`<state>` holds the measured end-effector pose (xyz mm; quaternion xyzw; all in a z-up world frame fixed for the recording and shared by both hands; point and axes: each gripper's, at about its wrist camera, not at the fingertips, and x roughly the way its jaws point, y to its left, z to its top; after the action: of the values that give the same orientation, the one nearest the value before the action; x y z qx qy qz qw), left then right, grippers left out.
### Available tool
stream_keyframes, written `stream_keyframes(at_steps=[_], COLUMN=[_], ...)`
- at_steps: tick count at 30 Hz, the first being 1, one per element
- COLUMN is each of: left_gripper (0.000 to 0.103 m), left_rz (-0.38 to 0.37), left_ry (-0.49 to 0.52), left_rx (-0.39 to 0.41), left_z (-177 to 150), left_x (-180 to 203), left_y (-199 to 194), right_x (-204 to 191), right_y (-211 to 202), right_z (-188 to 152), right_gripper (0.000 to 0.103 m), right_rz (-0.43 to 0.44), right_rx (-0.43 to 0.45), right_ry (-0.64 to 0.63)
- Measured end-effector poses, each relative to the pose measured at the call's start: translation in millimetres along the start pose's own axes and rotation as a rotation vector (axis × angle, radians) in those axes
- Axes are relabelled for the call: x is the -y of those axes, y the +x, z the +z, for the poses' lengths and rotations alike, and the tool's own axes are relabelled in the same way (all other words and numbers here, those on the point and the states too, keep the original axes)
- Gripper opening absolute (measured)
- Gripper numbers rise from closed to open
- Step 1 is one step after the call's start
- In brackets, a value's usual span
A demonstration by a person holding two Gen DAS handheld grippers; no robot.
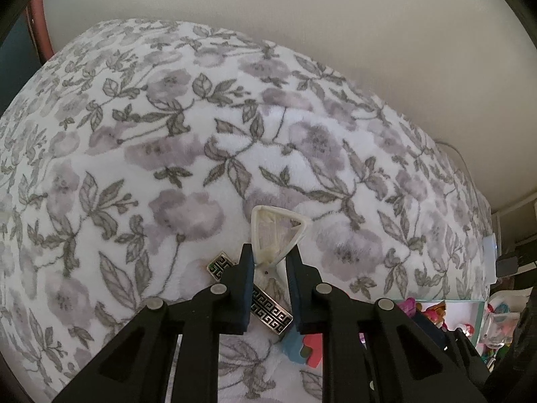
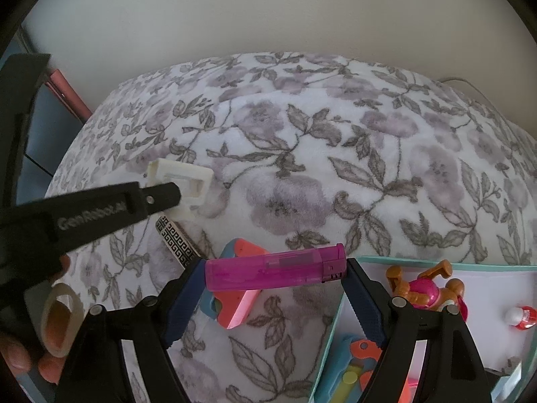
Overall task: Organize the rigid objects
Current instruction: 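Carry the lighter into the tray with the right tool while the left tool drops the white clip there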
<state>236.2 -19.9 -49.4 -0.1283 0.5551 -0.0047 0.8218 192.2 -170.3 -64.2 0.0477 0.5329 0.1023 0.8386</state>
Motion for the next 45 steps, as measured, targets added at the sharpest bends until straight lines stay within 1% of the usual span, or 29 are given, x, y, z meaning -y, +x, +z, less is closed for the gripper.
stream_keyframes(at_steps=[7, 9, 13, 19, 22, 25, 28, 32, 36, 38, 45], left_gripper=[0.019, 0.019, 0.019, 0.019, 0.019, 0.019, 0.02, 0.02, 0.02, 0.02, 0.02], left_rz=[-0.008, -0.017, -0.05, -0.087, -0.101, -0.101, -0.098, -0.107, -0.107, -0.1, -0.072], left_ry=[0.008, 0.018, 0.056, 0.144, 0.204, 0.259, 0.336, 0.423, 0.492, 0.513, 0.537], left_rx=[0.05, 0.061, 0.074, 0.067, 0.052, 0.037, 0.013, -0.036, -0.096, -0.118, -0.167], left_z=[5, 5, 2, -18, -32, -46, -66, -90, -113, -121, -134], left_x=[7, 14, 34, 77, 103, 124, 152, 181, 204, 210, 216], left_y=[-27, -35, -53, -70, -74, -73, -69, -57, -43, -37, -21], right_x=[10, 17, 46, 97, 122, 147, 167, 191, 202, 205, 207], right_y=[-18, -24, -41, -63, -71, -80, -86, -90, -86, -84, -78], right_z=[3, 3, 0, -14, -24, -33, -40, -50, -57, -59, -62], right_gripper=[0.083, 0.083, 0.083, 0.083, 0.083, 0.083, 0.083, 0.083, 0.083, 0.083, 0.084], right_rz=[-0.004, -0.021, -0.086, -0.167, -0.191, -0.216, -0.252, -0.246, -0.283, -0.275, -0.264], right_rx=[0.018, 0.024, 0.021, -0.005, -0.02, -0.019, -0.017, -0.024, -0.046, -0.052, -0.061], right_ry=[0.022, 0.028, 0.09, 0.199, 0.253, 0.318, 0.356, 0.427, 0.445, 0.455, 0.464])
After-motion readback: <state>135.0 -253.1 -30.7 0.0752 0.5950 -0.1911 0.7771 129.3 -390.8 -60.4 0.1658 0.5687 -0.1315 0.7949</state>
